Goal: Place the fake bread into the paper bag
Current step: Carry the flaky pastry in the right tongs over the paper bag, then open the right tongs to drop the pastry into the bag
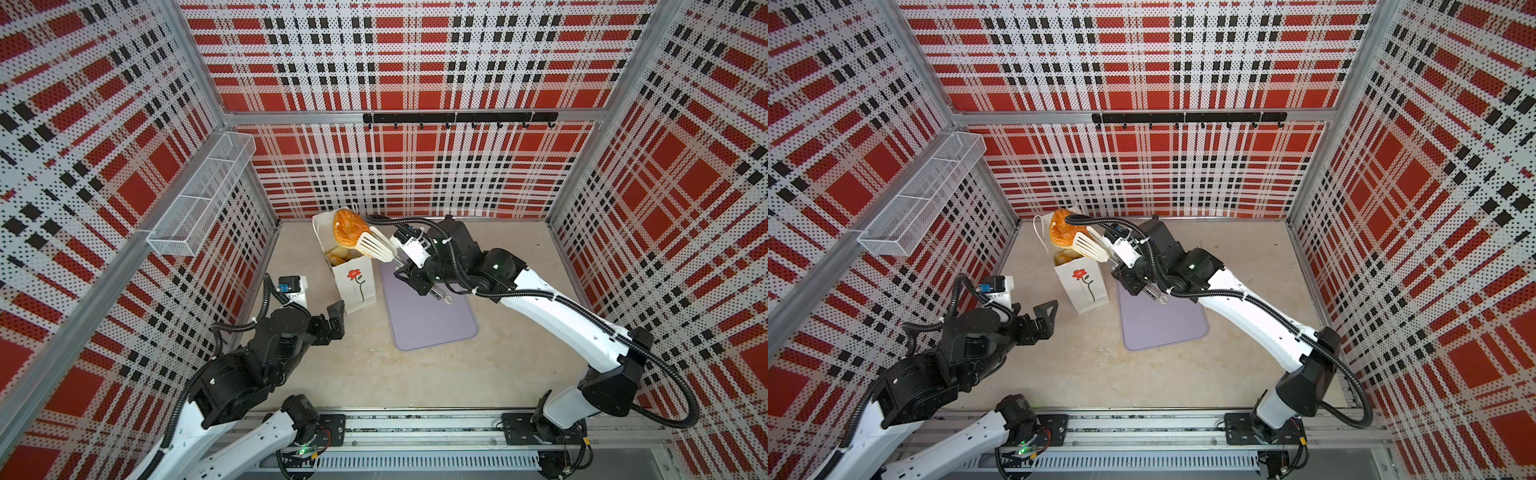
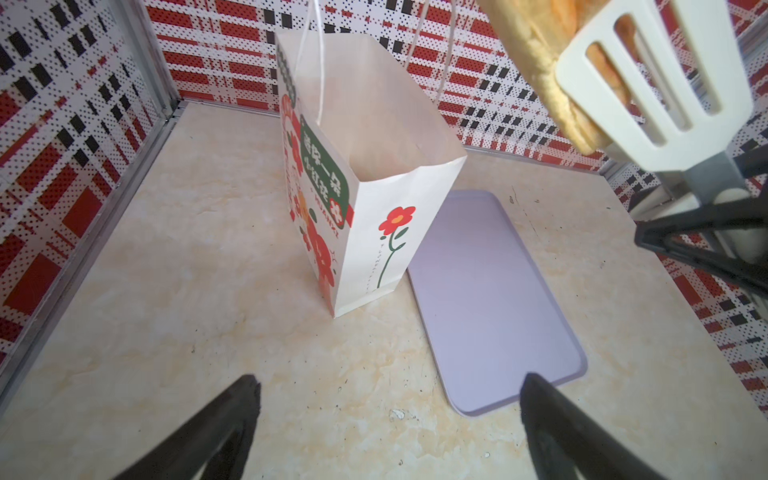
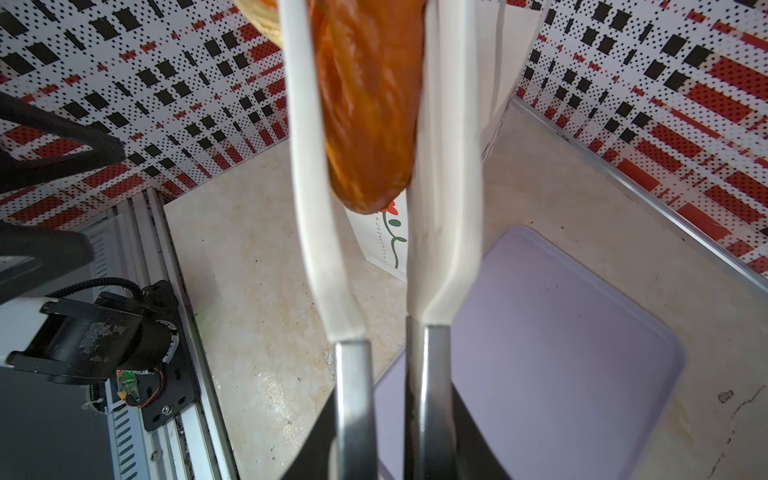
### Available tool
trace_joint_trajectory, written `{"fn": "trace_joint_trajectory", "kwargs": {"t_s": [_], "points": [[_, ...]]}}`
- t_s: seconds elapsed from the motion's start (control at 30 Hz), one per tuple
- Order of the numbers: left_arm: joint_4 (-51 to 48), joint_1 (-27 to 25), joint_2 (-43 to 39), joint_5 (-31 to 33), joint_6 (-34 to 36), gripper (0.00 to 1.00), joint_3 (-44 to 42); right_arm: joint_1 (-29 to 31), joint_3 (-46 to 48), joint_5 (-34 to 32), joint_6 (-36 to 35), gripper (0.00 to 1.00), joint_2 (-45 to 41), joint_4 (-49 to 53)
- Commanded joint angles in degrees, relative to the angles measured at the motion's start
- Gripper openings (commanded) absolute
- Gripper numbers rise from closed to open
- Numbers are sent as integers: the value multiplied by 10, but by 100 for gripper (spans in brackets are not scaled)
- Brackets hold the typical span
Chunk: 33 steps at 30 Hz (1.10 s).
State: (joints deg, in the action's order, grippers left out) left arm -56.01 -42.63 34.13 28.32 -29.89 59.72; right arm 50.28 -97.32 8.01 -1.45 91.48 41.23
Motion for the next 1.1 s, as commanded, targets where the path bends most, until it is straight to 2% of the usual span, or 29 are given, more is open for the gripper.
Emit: {"fn": "trace_joint_trajectory", "kwargs": {"t_s": [0.0,0.27,0.77,1.07], "points": [[-18,21,-8,-11,7,99,-3,9,-42,17,11,31,18,-61],[-20,50,-12,-38,9,99,-21,9,-90,13,23,31,72,-48],[-23,68,-22,-60,10,99,-36,-12,-186,25,34,31,161,2],[-23,74,-20,-66,12,99,-40,-18,-241,-5,30,32,203,42]]}}
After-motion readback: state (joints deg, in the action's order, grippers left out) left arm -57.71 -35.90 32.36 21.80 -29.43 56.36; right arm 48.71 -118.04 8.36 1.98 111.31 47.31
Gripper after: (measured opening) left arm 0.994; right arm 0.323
